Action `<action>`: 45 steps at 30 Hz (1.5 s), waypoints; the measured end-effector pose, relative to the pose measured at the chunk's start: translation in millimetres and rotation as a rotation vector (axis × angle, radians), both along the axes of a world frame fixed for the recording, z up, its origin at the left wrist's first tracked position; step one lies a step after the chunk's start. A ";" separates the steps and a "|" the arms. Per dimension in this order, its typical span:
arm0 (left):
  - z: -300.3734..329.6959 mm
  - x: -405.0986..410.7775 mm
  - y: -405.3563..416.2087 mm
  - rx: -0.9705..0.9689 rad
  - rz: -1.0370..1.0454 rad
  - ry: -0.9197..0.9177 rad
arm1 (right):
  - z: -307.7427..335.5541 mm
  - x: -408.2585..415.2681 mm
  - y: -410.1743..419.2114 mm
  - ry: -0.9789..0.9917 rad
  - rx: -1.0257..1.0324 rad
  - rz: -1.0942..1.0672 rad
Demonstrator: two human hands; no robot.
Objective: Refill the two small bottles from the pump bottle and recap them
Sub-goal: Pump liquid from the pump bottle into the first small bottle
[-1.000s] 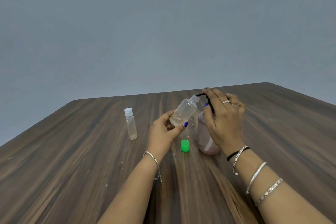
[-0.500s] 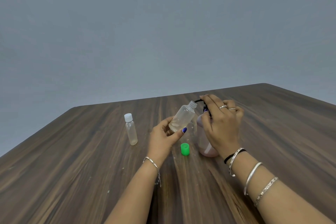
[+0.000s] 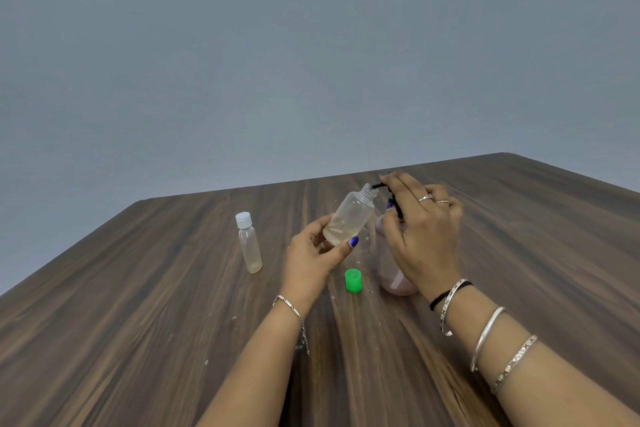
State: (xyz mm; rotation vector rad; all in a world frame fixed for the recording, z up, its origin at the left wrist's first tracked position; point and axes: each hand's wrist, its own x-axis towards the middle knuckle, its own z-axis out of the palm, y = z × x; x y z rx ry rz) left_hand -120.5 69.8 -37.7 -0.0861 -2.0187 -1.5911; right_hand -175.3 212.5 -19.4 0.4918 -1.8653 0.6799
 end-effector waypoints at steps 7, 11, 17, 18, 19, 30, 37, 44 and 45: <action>-1.1 -0.1 0.0 -0.016 0.002 -0.002 | 1.6 3.5 2.1 0.017 -0.015 -0.007; 1.5 -0.4 0.3 -0.011 -0.016 0.004 | 0.2 1.3 3.5 -0.002 0.009 -0.005; -0.3 -2.7 -0.4 0.009 -0.014 0.012 | -0.5 -1.3 4.1 -0.031 0.005 0.034; 0.1 -2.2 -0.4 0.012 -0.012 0.016 | -0.1 -1.0 3.6 -0.029 -0.003 0.035; 0.2 -2.5 -0.9 0.010 -0.010 0.020 | 0.5 -0.6 2.9 -0.029 -0.014 0.040; 0.8 -0.3 -1.0 0.011 -0.006 0.014 | 1.2 3.7 -0.1 -0.032 -0.028 0.045; -3.5 -5.7 -3.4 0.011 -0.007 -0.017 | -1.9 3.6 3.7 -0.049 0.016 0.030; -1.4 -4.1 -2.3 0.016 -0.012 -0.014 | 1.7 1.3 2.4 -0.042 -0.016 0.062; -0.6 -3.6 -2.0 0.024 -0.017 -0.008 | 1.9 2.0 2.0 -0.039 -0.026 0.065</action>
